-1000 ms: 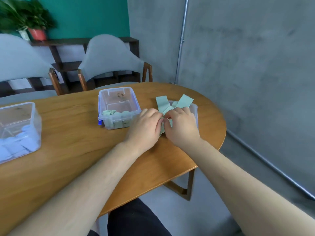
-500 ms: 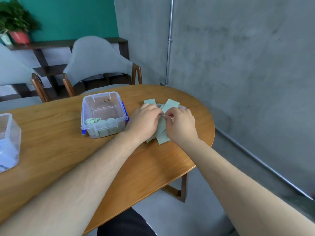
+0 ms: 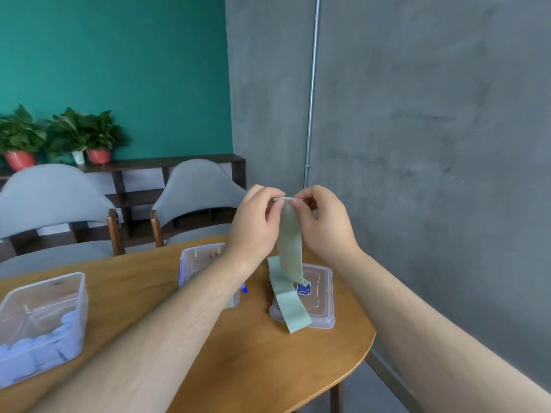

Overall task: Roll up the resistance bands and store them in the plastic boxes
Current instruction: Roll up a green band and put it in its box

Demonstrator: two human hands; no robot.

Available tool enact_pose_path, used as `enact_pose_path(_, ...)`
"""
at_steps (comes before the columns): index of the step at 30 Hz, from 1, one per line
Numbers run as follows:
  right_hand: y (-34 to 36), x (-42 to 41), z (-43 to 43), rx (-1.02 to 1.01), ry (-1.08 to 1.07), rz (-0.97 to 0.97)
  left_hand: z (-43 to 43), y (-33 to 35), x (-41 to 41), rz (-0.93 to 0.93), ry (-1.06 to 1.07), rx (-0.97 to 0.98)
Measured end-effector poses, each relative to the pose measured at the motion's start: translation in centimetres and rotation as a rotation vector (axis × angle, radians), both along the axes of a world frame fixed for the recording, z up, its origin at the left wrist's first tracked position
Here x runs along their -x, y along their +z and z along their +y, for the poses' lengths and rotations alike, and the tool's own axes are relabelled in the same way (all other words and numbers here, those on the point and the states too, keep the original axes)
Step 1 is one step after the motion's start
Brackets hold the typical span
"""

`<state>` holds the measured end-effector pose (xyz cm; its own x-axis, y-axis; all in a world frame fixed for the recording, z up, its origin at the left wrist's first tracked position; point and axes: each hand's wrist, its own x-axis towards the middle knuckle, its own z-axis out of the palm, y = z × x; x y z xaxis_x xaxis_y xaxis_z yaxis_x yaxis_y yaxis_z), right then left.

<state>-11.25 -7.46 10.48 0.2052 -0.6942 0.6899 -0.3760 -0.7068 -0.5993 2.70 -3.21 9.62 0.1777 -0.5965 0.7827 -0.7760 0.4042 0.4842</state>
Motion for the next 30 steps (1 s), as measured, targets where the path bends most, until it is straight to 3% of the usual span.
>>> enact_pose_path(8, 6.2, -4.4, 4.2, 0.132, 0.201, -0.030, 5.6, 5.4, -1.7, 0.449, -0.159, 0.083)
enact_pose_path(13, 6.8, -8.2, 7.3, 0.102, 0.352, -0.055, 9.3, 6.0, -6.3, 0.471, -0.031, 0.141)
enact_pose_path(18, 6.6, -11.9, 9.3, -0.119, 0.398, -0.009, 13.2, 5.9, -9.6, 0.466, 0.039, 0.093)
enact_pose_path(24, 6.5, -14.4, 13.1, -0.172, 0.523, -0.086, 18.7, 5.3, -11.9, 0.495, 0.170, 0.101)
enact_pose_path(30, 7.0, -13.9, 16.5, -0.197, 0.637, -0.137, 23.5, 6.4, -11.2, 0.452, 0.155, 0.124)
